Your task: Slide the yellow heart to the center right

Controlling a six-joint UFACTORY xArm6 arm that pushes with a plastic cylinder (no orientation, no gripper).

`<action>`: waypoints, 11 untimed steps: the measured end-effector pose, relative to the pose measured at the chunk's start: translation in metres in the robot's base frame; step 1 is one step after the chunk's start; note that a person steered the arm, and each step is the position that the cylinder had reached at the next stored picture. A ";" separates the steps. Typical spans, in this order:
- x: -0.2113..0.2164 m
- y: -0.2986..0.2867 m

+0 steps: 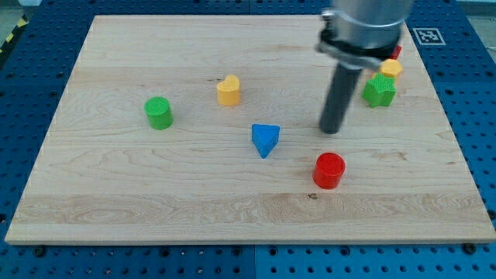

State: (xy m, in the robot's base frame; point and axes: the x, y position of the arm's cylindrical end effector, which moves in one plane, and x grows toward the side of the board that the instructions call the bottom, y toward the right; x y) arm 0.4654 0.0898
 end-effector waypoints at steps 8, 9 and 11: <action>-0.073 -0.131; -0.050 -0.103; -0.005 -0.037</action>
State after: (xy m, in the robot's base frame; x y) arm 0.4607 0.0530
